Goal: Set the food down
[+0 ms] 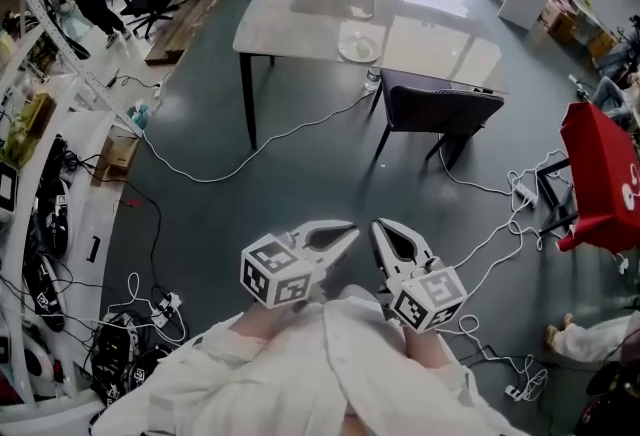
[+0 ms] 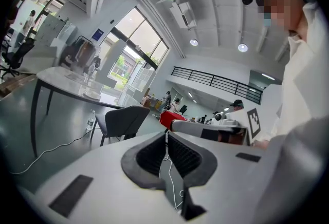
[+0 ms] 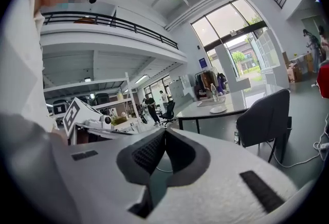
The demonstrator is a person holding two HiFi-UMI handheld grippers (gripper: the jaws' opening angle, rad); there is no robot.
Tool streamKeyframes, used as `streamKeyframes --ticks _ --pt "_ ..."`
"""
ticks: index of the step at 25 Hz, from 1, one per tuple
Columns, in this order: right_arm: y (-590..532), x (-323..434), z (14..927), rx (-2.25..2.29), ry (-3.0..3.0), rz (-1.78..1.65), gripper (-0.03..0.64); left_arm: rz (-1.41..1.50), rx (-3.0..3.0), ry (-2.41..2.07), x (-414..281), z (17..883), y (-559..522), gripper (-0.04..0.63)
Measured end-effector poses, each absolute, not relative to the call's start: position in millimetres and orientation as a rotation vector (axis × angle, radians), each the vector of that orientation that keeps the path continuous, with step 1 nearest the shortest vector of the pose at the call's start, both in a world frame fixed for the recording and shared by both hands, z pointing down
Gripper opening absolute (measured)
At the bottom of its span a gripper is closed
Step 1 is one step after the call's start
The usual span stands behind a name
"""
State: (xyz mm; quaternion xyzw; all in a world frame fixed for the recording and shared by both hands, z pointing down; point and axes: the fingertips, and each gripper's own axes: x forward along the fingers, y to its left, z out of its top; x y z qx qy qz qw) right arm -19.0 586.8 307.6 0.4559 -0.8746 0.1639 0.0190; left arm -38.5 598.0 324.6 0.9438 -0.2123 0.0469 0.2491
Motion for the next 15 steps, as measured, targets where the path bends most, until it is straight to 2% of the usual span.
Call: streamKeyframes --ticks 7,15 --pt "582.3 -28.3 326.5 1.425 -2.66 0.567 0.003 0.129 2.492 -0.573 -45.8 342.3 588.7 0.026" --pt "506.6 -4.5 321.8 1.486 -2.692 0.551 0.003 0.109 2.449 -0.573 -37.3 357.2 528.6 0.026"
